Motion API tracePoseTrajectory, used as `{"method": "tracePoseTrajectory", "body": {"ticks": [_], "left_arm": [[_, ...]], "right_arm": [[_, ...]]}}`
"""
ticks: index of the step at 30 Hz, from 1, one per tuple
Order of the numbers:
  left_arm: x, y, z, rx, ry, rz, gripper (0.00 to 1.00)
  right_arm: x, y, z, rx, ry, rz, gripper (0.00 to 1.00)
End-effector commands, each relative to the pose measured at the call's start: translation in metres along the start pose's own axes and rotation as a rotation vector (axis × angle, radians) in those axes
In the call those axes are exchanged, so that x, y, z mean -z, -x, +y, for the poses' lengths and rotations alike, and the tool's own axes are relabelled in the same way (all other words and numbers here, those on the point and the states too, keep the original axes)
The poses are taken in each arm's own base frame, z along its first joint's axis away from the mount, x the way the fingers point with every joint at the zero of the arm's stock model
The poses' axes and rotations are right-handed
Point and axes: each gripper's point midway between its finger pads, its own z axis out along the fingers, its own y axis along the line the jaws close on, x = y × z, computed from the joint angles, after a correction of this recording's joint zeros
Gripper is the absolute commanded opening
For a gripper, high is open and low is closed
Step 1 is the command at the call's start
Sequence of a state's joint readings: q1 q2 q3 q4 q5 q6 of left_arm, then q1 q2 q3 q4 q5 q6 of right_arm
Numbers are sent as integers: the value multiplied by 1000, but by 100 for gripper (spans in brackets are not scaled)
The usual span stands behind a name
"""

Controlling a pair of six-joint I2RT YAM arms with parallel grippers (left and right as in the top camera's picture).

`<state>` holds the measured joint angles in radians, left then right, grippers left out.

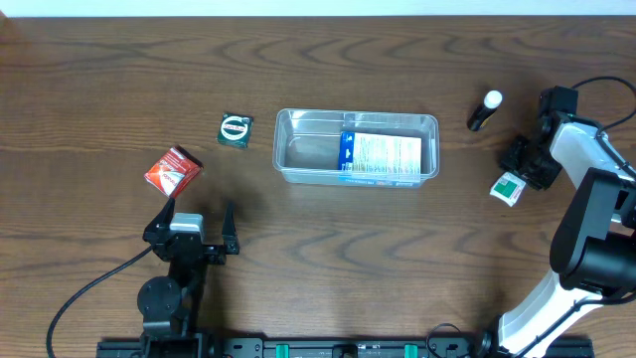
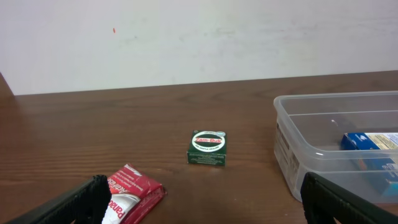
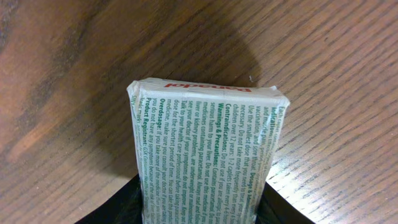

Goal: Pack container
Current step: 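Grasp the white-green medicine box with the right gripper, then carry the white-green box into the container beside the blue box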

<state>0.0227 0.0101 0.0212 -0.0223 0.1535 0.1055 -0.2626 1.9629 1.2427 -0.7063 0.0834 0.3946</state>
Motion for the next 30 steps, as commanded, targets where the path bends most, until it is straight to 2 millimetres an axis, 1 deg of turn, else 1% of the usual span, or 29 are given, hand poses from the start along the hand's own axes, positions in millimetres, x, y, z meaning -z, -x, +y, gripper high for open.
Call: {"method": "tracePoseTrajectory", "body": {"ticks": [1,4,6,8,10,12,16,18,20,22,24,27,30], "left_arm": [[-1,-15,-2,8,-13,46,98],[-1,-15,-2,8,-13,46,98],[-1,-15,-2,8,-13,46,98],[-1,-15,-2,8,-13,46,98],[-1,-15,-2,8,-13,46,98],[-1,-15,-2,8,-13,46,98],[-1,-15,-2,8,-13,46,98],[-1,-15,-2,8,-13,46,98],[-1,-15,-2,8,-13,46,98],[-1,-15,-2,8,-13,46,98],[-1,-15,-2,8,-13,46,98],[-1,-15,-2,8,-13,46,98],[-1,-15,-2,8,-13,46,98]], "right_arm": [[2,-1,1,44,-7,4,45],[12,1,2,57,9,-13,45],[24,4,5,63,29,-36,45],[41,8,8,82,61,-68,45],[63,11,19,140,134,-106,45],[91,11,34,217,230,-158,45],[146,8,57,355,341,-282,44],[174,0,72,468,390,-353,43],[197,-10,89,581,423,-419,43],[215,-22,109,708,448,-482,43],[231,-40,133,878,469,-547,43],[240,-64,163,1094,458,-614,42],[241,-83,187,1266,409,-668,42]]}}
